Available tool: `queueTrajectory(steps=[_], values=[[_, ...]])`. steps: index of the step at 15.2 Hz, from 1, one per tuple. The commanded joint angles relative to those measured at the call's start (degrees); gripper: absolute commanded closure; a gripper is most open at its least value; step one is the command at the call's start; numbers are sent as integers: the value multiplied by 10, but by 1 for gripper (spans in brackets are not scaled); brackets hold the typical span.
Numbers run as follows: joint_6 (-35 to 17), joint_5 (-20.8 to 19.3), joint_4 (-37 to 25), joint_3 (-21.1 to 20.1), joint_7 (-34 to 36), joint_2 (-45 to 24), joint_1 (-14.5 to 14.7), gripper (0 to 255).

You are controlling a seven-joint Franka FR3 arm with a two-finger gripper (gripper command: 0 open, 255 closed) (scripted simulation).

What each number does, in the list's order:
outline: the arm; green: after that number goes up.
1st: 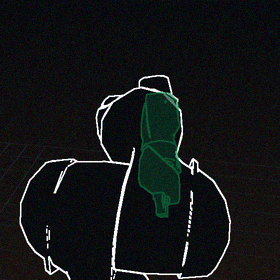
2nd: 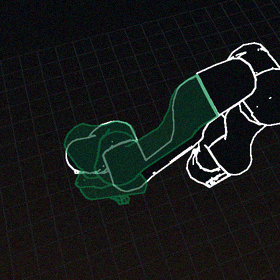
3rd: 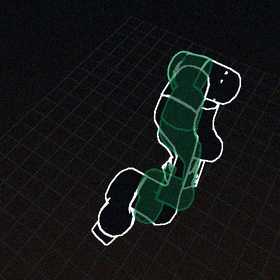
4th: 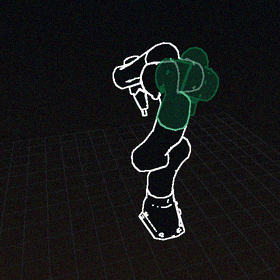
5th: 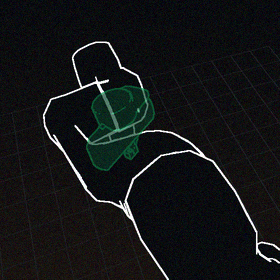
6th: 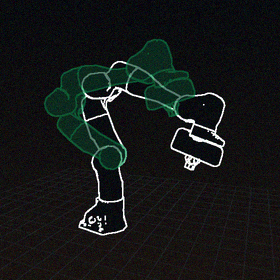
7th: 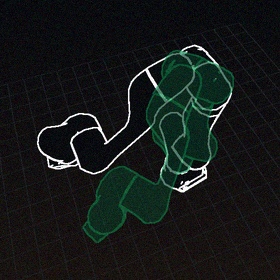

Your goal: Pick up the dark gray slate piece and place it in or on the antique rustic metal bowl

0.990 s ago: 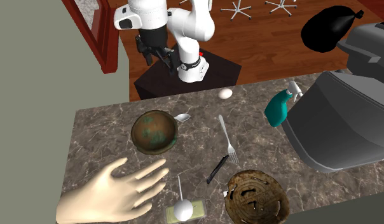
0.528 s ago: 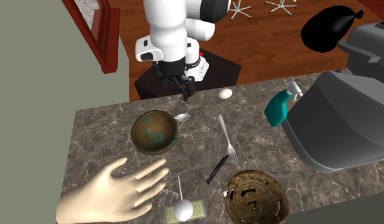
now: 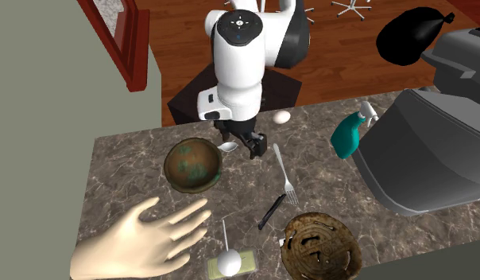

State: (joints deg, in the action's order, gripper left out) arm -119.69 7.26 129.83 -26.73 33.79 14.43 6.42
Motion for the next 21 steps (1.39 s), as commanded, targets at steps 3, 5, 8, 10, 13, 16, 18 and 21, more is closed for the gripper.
queueTrajectory(steps=[3,5,8,10,13,16,18,21], values=[[-42,-42,-44,-37,69,-90,1,0],[-57,-71,-71,-50,106,-136,6,0],[-72,-121,-117,-61,163,-208,22,0],[-77,-155,-152,-60,199,-256,38,0],[-78,-201,-212,-52,245,-328,70,0],[-89,-211,-213,-47,253,-343,77,0],[-101,-218,-210,-44,257,-352,80,0],[-121,-231,-205,-37,266,-370,85,0]])
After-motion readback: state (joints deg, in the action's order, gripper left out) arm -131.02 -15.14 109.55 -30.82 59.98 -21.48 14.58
